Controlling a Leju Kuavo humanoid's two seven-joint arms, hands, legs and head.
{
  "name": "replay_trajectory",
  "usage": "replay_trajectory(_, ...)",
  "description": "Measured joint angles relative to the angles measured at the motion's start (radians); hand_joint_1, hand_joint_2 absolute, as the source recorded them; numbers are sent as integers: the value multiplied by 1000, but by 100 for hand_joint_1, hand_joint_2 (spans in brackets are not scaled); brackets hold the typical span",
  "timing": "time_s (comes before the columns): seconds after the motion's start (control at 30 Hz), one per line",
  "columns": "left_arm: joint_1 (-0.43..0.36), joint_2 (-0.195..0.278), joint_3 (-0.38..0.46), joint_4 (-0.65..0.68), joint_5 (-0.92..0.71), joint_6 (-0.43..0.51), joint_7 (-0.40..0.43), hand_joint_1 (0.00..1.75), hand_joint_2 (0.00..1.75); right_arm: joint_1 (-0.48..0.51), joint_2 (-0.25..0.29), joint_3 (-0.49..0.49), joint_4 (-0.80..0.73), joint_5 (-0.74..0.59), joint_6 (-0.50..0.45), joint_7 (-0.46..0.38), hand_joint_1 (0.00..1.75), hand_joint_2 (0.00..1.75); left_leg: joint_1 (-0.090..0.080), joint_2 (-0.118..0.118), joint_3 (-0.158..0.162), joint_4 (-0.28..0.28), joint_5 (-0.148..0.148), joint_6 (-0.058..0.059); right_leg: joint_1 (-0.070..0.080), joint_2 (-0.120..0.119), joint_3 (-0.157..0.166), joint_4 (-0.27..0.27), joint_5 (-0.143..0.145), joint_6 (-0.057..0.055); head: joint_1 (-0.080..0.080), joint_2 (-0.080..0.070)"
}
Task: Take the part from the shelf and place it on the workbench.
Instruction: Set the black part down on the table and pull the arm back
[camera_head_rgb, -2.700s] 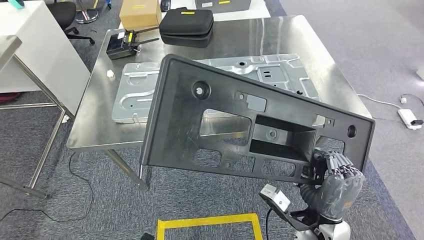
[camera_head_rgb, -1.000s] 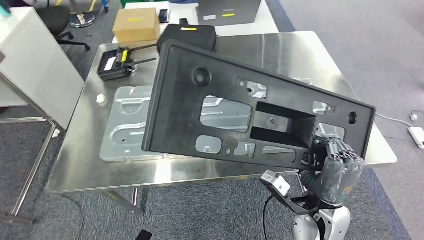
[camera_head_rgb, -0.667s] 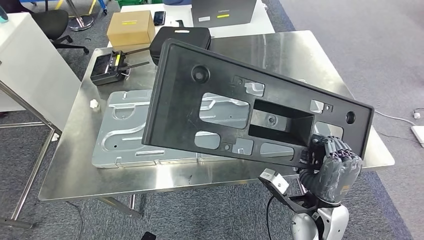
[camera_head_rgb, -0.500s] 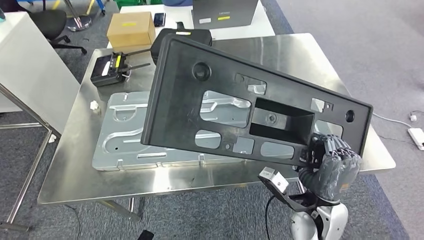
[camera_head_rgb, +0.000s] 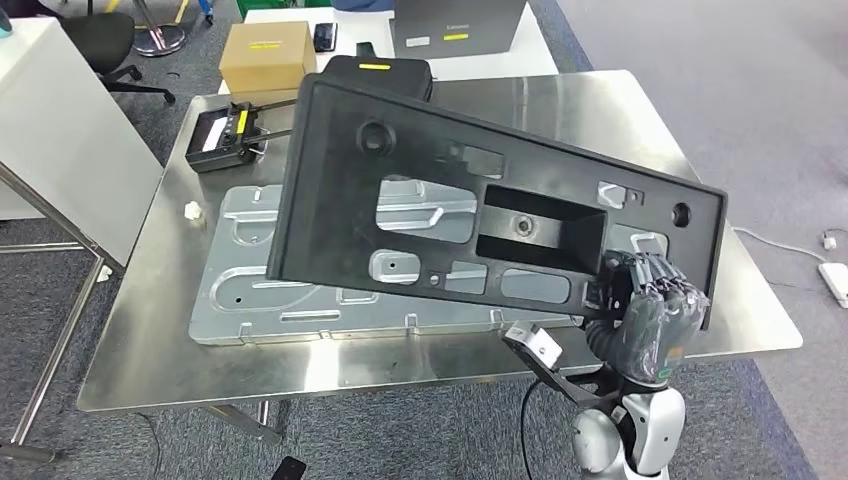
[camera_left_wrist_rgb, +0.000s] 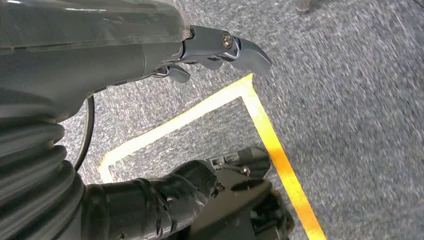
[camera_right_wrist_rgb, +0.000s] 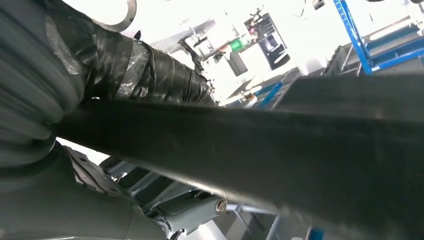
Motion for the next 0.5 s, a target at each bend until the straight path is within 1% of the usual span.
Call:
replay_trajectory(0.03,-1,0,0,0,-2,-2,0,0,175,-7,-3,7,6,7,0,13,156,175,0,0,0,-1,1,-5,0,1,1,-3,2,-5,0,0)
replay_trajectory(0.1,-2,0,0,0,-3,-2,1,0,87,-22,-10,23,21,24,0,39,158,175,2,1,-4,11,-10,-15,-4,0,5,-12,6,-17,0,0)
replay_trajectory(0.13,-4,0,-1,0,-4,0,3,0,44,-34,-13,33,29,34,0,53,159,175,3,1,-17,41,-29,-21,-6,0,7,-17,8,-23,0,0)
replay_trajectory(0.17,-4,0,-1,0,-5,3,6,0,0,-45,-17,44,37,48,0,68,160,175,5,1,-41,91,-56,-25,-8,-2,9,-20,9,-28,0,0)
replay_trajectory(0.23,-6,0,-1,0,-9,11,17,0,0,-67,-26,71,56,91,0,109,161,175,8,1,-107,223,-112,-32,-7,-2,9,-21,8,-32,-1,0)
replay_trajectory(0.27,-5,0,-1,0,-13,13,24,0,0,-77,-32,85,68,121,0,135,161,175,9,1,-132,268,-121,-34,-6,-2,10,-20,8,-32,-1,0)
replay_trajectory(0.3,-5,0,-1,0,-16,15,32,0,0,-88,-39,98,82,153,0,163,161,175,9,1,-140,279,-112,-34,-6,-2,10,-20,7,-33,-1,0)
replay_trajectory(0.33,-6,0,-2,0,-21,16,38,0,0,-102,-46,113,97,185,0,191,161,175,9,1,-129,249,-84,-33,-6,-1,12,-20,7,-32,-1,0)
replay_trajectory(0.37,-8,0,-3,0,-25,16,44,0,0,-121,-53,128,116,217,0,219,162,175,9,1,-100,184,-44,-29,-6,1,14,-20,6,-31,-1,0)
replay_trajectory(0.4,-11,0,-4,0,-30,14,49,0,0,-144,-60,145,139,246,0,247,163,175,8,1,-66,112,-11,-24,-5,2,16,-20,5,-30,-1,0)
replay_trajectory(0.43,-15,0,-6,0,-35,13,53,0,0,-170,-67,164,168,272,0,277,164,175,6,1,-37,49,11,-19,-4,4,17,-19,3,-26,-1,0)
replay_trajectory(0.47,-19,0,-9,0,-40,10,58,0,0,-197,-74,184,200,292,0,306,164,175,4,1,-19,9,21,-15,-3,5,16,-19,3,-21,0,0)
replay_trajectory(0.5,-23,0,-13,0,-44,8,61,0,0,-221,-79,205,231,306,0,331,165,175,1,0,-13,-5,20,-12,-2,5,15,-19,3,-16,0,0)
